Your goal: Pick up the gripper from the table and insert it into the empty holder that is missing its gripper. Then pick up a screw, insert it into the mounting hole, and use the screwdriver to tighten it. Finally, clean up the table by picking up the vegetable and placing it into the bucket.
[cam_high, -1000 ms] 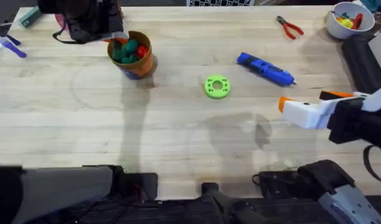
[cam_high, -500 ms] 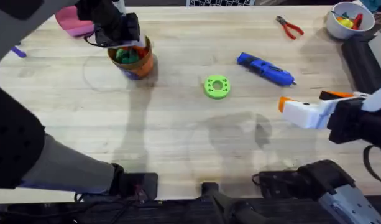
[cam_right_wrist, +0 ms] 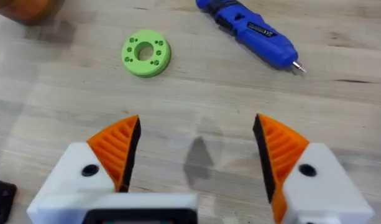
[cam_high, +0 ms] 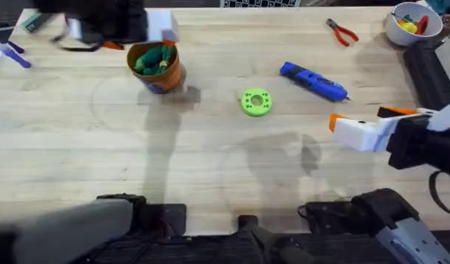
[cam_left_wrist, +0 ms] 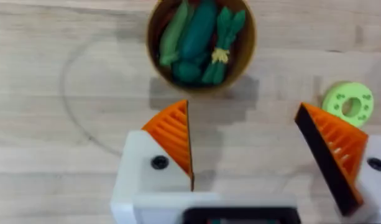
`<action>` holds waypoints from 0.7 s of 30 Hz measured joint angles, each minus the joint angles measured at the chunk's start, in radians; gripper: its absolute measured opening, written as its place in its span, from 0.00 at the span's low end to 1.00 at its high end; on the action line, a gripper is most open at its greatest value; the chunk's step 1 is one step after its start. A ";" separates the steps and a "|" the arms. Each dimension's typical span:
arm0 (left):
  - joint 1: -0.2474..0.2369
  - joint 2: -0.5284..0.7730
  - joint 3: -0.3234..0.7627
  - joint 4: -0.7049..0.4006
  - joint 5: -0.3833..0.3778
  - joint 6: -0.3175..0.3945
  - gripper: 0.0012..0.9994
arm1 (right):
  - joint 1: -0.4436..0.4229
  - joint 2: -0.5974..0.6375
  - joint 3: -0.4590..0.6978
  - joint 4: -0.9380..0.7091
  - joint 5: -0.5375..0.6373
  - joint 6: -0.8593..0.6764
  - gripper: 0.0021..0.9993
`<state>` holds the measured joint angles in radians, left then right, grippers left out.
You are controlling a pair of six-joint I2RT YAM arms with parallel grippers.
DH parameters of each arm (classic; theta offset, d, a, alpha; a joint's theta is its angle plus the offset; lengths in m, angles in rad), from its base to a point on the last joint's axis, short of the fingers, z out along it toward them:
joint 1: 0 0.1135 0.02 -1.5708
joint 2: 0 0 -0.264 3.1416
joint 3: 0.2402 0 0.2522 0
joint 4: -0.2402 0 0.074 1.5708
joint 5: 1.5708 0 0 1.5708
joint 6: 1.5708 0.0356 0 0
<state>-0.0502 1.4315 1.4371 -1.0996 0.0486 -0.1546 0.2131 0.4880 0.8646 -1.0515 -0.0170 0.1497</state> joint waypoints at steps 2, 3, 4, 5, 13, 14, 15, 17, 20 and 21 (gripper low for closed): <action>-0.005 -0.089 0.004 -0.054 -0.010 0.002 0.99 | 0.000 0.000 0.000 0.000 0.000 0.000 0.99; -0.012 -0.129 0.003 -0.074 -0.018 0.001 0.99 | 0.000 0.000 0.000 0.000 0.000 0.000 0.99; -0.021 -0.173 -0.001 -0.084 -0.024 0.001 0.99 | 0.000 0.000 0.000 0.000 0.000 0.000 0.99; -0.034 -0.224 -0.016 -0.084 -0.028 0.000 0.99 | 0.000 0.000 0.000 0.000 0.000 0.000 0.99; -0.174 -0.603 -0.322 -0.096 -0.038 -0.093 0.99 | 0.000 0.000 0.000 -0.004 -0.001 0.000 0.99; -0.192 -0.636 -0.360 -0.097 -0.038 -0.110 0.99 | 0.000 0.000 0.000 -0.005 -0.001 0.000 0.99; -0.214 -0.669 -0.402 -0.101 -0.038 -0.130 0.99 | 0.000 0.000 0.000 -0.009 -0.001 0.000 0.99; -0.250 -0.707 -0.464 -0.102 -0.038 -0.165 0.99 | 0.000 0.000 0.000 -0.022 -0.001 0.000 0.99; -0.303 -0.718 -0.533 -0.101 -0.038 -0.213 0.99 | 0.000 0.000 0.000 -0.034 -0.003 0.000 0.99; -0.317 -0.714 -0.546 -0.101 -0.039 -0.221 0.99 | 0.000 0.000 0.000 -0.034 -0.003 0.000 0.99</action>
<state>-0.3674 0.7171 0.8908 -1.2005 0.0097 -0.3756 0.2131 0.4881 0.8646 -1.0855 -0.0204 0.1497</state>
